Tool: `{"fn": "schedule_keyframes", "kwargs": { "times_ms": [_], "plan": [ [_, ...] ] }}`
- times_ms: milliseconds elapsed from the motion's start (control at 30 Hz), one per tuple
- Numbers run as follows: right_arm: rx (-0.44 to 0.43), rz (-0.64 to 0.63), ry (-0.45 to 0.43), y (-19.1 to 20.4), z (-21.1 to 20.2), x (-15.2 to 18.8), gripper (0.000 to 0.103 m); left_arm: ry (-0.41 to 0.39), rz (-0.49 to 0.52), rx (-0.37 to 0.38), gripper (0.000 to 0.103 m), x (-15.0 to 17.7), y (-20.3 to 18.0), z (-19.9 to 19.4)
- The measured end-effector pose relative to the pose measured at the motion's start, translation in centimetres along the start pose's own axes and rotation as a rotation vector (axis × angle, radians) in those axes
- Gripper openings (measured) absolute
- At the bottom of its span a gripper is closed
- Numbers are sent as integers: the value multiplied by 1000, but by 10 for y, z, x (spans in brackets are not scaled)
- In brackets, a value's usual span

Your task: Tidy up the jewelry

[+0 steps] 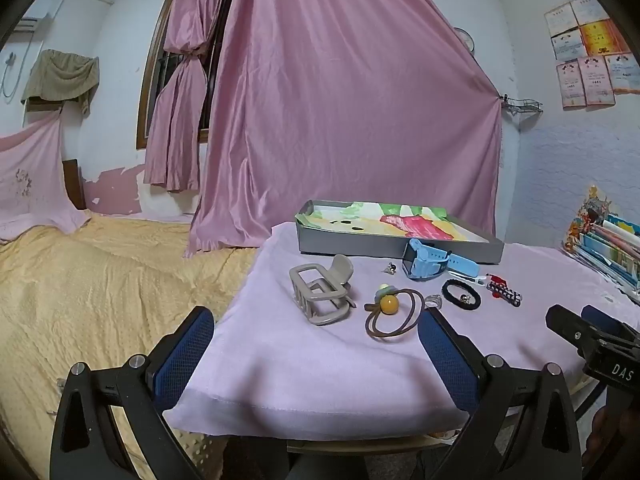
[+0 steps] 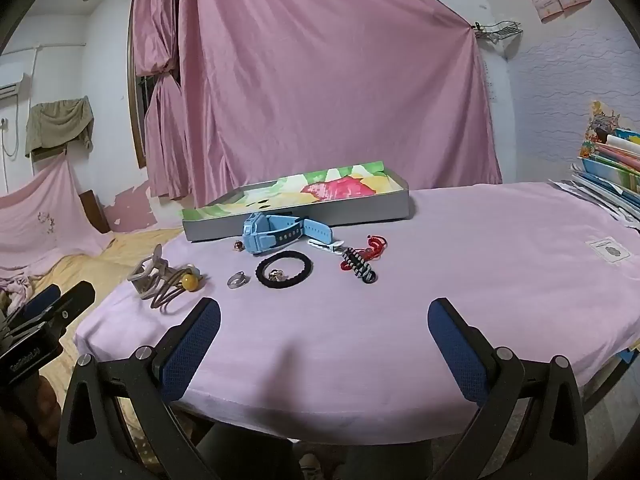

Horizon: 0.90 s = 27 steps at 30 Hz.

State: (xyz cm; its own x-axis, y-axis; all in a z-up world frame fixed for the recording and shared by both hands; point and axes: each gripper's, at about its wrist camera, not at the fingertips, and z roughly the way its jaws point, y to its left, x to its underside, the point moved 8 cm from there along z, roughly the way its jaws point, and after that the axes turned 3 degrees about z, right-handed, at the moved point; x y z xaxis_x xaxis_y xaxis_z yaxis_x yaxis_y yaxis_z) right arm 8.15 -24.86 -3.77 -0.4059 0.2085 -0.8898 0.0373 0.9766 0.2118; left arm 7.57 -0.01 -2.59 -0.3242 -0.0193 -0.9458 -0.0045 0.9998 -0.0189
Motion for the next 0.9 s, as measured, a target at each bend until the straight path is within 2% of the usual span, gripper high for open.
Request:
{"fn": "schedule_keyframes", "kwargs": {
  "times_ms": [900],
  "plan": [
    [-6,3,-1,4,1,3,102,-9,-10,8,102,-7,0,-6]
  ]
}}
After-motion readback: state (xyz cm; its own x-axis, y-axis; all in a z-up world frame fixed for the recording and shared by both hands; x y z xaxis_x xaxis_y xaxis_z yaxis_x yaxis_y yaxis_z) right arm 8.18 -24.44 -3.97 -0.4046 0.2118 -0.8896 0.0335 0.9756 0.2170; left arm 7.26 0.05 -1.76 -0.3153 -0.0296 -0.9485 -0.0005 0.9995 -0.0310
